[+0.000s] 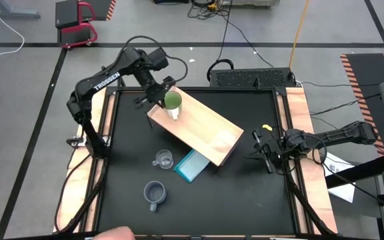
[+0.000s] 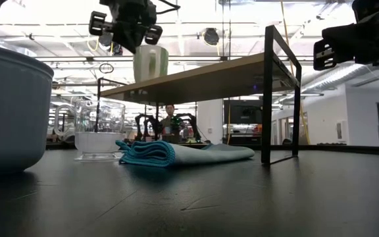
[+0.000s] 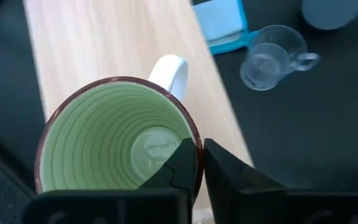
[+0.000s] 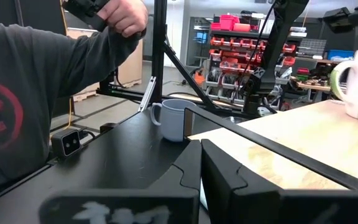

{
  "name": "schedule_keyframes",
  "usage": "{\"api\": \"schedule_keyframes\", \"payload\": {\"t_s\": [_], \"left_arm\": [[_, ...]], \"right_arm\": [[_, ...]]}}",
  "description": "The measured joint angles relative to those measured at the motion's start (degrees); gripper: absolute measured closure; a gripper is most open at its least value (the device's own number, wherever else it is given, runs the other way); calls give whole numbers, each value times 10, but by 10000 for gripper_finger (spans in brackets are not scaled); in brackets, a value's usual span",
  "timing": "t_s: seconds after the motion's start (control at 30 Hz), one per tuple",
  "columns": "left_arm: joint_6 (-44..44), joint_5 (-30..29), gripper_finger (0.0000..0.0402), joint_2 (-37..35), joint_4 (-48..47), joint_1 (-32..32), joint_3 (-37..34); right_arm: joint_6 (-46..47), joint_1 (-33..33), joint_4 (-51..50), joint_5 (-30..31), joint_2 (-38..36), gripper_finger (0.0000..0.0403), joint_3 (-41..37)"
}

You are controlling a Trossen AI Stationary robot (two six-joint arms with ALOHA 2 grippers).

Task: Stack small to large cups/mugs on shelf
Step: Put the green mug on the shelf

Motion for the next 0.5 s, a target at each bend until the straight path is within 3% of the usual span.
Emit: {"api": "schedule_keyframes", "payload": {"t_s": [0.2, 0.5], "left_arm": [[-47, -6, 317, -1, 28, -6, 0], [-71, -21, 288, -6, 29, -17, 0]], "right_arm": [[0, 0, 0, 0, 0, 403, 0], [0, 0, -3, 0, 0, 403, 0]]}}
